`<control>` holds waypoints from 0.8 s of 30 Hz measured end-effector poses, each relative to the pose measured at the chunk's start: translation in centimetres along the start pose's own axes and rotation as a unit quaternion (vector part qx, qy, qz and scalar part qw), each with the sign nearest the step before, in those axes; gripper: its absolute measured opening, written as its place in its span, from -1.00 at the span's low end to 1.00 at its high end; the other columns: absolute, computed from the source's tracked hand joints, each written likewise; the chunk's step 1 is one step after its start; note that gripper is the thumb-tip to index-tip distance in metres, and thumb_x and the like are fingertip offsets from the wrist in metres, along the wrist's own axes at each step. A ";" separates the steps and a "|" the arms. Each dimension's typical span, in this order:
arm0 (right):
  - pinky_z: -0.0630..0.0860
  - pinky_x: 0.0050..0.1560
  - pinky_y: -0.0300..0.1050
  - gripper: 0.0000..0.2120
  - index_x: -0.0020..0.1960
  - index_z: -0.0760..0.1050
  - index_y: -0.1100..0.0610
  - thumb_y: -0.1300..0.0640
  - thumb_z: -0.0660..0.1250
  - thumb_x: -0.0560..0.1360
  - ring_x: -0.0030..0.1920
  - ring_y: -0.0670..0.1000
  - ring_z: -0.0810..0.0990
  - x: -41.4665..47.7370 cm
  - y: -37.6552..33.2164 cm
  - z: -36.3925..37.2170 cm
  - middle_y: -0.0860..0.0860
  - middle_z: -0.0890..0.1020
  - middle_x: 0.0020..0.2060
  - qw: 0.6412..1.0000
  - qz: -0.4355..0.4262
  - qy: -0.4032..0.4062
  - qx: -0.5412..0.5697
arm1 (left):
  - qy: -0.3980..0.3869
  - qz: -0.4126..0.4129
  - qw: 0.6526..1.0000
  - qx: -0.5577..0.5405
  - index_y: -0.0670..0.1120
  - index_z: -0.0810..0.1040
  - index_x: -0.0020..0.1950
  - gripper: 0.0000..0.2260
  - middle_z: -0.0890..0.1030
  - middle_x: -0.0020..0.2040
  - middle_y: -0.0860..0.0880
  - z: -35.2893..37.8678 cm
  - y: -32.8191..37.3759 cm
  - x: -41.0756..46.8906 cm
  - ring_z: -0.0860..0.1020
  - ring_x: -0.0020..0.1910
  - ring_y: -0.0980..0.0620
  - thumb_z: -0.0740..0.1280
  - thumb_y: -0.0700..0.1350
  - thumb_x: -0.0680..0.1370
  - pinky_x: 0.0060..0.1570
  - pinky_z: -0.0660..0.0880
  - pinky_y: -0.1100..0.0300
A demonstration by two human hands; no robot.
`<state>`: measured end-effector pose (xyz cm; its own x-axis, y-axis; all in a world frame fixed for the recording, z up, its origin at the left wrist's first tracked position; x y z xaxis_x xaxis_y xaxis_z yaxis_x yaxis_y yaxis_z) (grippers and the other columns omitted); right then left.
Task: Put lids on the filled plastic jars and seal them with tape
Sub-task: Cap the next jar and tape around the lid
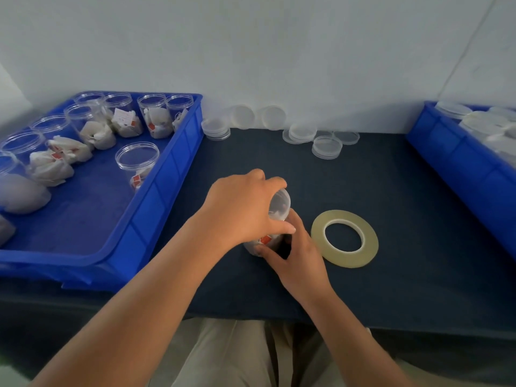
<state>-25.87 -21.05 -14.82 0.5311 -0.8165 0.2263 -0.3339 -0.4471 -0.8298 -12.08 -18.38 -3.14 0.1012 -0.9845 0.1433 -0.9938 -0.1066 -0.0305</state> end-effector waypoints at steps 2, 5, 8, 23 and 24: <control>0.56 0.21 -0.24 -0.22 0.56 0.18 -0.31 -0.28 0.46 0.45 0.29 -0.28 0.52 0.1 0.0 0.1 -0.36 0.53 0.31 1.000 -0.003 -0.001 -0.005 | -0.012 -0.007 0.999 0.031 0.24 0.32 0.52 -0.24 0.51 0.26 0.07 0.0 0.5 0.5 0.58 0.01 -0.01 0.30 0.56 0.41 -0.24 0.45 0.11; 0.55 0.16 -0.29 -0.25 0.55 0.20 -0.30 -0.27 0.46 0.45 0.26 -0.29 0.53 0.0 0.1 0.1 -0.36 0.55 0.28 1.000 -0.005 0.000 -0.005 | -0.053 0.011 0.999 0.008 0.25 0.32 0.53 -0.27 0.51 0.27 0.08 0.1 0.3 0.9 0.57 0.04 -0.01 0.37 0.49 0.43 -0.18 0.47 0.10; 0.55 0.10 -0.30 -0.28 0.53 0.24 -0.27 -0.26 0.46 0.45 0.21 -0.25 0.56 0.0 0.3 0.1 -0.33 0.57 0.23 1.000 -0.008 0.001 -0.002 | -0.108 0.056 0.989 -0.084 0.30 0.33 0.48 -0.33 0.46 0.32 0.16 0.1 -0.4 0.8 0.54 0.13 0.04 0.50 0.33 0.44 -0.04 0.50 0.12; 0.50 -0.07 -0.41 -0.33 0.33 0.38 -0.19 -0.43 0.48 0.34 0.06 -0.28 0.60 0.1 0.0 0.4 -0.35 0.56 0.06 0.999 -0.019 -0.002 -0.029 | 0.012 -0.026 0.988 -0.152 0.21 0.40 0.51 -0.27 0.40 0.44 0.21 0.7 2.4 -1.9 0.36 0.43 0.13 0.31 0.53 0.43 0.28 0.43 0.10; 0.50 -0.10 -0.41 -0.33 0.31 0.39 -0.21 -0.43 0.49 0.32 0.04 -0.28 0.61 0.0 -0.1 0.3 -0.37 0.56 0.06 0.999 -0.020 -0.002 -0.026 | 0.016 -0.081 0.988 -0.128 0.15 0.38 0.54 -0.19 0.40 0.44 0.16 0.8 1.9 -2.3 0.38 0.43 0.08 0.28 0.56 0.41 0.25 0.44 0.09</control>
<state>-25.60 -20.91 -14.87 0.5481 -0.7964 0.2555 -0.3530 -0.4972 -0.7925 -14.21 -16.46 -4.34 0.2635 -0.9517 0.1574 -0.9439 -0.2206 0.2459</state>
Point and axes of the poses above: each hand's wrist, its own x-axis towards the middle knuckle, its own z-axis out of the palm, y = z × x, the point moved 4 cm from there along x, towards the middle knuckle
